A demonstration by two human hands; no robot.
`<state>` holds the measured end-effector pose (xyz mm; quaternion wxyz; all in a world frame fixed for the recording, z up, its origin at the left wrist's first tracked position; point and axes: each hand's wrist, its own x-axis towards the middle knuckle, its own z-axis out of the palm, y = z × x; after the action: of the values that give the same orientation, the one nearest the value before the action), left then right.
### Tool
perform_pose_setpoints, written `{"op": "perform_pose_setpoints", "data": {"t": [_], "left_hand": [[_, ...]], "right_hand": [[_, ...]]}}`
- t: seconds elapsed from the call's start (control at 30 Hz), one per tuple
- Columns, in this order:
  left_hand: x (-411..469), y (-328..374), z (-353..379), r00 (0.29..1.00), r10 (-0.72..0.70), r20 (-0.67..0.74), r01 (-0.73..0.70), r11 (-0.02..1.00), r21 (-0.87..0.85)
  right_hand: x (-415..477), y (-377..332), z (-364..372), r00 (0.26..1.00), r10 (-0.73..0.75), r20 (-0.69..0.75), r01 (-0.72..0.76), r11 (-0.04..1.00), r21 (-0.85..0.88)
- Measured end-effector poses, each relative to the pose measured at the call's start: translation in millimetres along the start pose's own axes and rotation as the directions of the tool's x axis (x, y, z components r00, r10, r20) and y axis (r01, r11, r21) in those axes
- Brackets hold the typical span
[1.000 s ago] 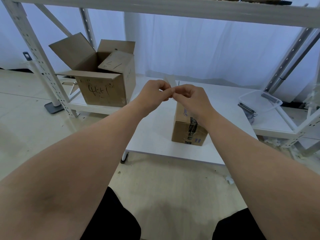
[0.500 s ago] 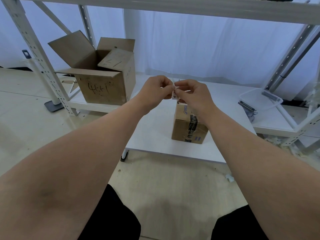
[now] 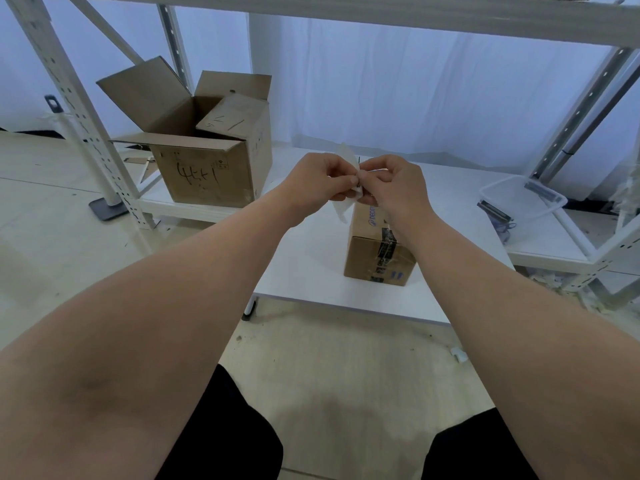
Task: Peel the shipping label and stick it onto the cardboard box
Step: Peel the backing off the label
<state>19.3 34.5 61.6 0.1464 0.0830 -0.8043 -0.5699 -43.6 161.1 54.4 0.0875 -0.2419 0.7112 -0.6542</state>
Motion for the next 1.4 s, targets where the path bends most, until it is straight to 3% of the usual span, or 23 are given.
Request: {"op": "perform_pose_setpoints", "data": {"t": [0.27,0.63,1.13,1.4], "left_hand": [[-0.7,-2.1,-3.8,0.999,-0.004,-0.049,0.011,0.989,0.146],[-1.3,-2.7,-8.5,1.0,0.001,-0.013,0.001,0.989,0.149],[1.0,-9.2,-12.6,0.996,-0.082,-0.043,0.078,0.992,-0.1],[-0.2,-9.5,-13.2,0.996,-0.086,-0.035,0.083,0.994,-0.077]], "right_hand": [[-0.6,-0.4,1.2,0.997,0.073,-0.005,-0.073,0.997,0.024],[-1.1,-3.6,2.5,0.99,0.135,-0.03,-0.131,0.985,0.116],[-1.5,2.9,1.8,0.996,0.03,0.084,-0.031,1.0,0.001],[-2.1,3.6,0.4,0.995,-0.009,0.097,0.013,0.999,-0.038]]}}
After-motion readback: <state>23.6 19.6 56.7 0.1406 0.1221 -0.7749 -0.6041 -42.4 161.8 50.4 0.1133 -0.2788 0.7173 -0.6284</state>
